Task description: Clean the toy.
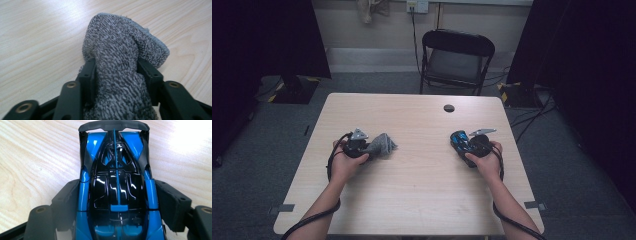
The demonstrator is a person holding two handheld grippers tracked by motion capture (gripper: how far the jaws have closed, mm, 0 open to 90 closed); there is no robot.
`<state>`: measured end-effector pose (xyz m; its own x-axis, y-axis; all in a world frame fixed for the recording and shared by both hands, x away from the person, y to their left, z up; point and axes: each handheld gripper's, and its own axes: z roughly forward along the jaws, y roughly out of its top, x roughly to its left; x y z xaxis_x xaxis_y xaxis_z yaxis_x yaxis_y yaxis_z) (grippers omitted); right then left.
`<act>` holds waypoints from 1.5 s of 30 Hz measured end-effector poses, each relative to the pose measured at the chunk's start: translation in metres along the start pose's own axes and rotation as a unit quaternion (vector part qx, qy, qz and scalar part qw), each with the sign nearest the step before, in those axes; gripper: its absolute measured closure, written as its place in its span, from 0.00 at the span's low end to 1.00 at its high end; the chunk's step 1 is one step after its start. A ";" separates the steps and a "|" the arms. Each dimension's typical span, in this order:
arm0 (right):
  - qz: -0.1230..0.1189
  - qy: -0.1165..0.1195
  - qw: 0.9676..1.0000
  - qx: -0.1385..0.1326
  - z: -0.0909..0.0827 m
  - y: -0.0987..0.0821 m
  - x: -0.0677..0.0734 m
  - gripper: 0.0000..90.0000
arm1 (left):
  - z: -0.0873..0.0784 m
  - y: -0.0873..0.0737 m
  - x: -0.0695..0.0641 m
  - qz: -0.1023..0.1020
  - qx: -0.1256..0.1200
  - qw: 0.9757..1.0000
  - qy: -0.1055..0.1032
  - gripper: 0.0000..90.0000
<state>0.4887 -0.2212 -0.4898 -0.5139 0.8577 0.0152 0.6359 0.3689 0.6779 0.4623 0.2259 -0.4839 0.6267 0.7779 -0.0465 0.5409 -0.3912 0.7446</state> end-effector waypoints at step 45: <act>-0.004 0.034 0.999 -0.003 -0.031 0.011 0.000 0.20 | -0.018 0.018 -0.009 0.016 -0.006 1.000 0.021 0.21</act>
<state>0.4779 -0.2276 -0.4594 -0.5571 0.8283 0.0603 0.6289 0.3734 0.6819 0.4560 0.2212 -0.4581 0.6189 0.7854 0.0062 0.5141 -0.4111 0.7528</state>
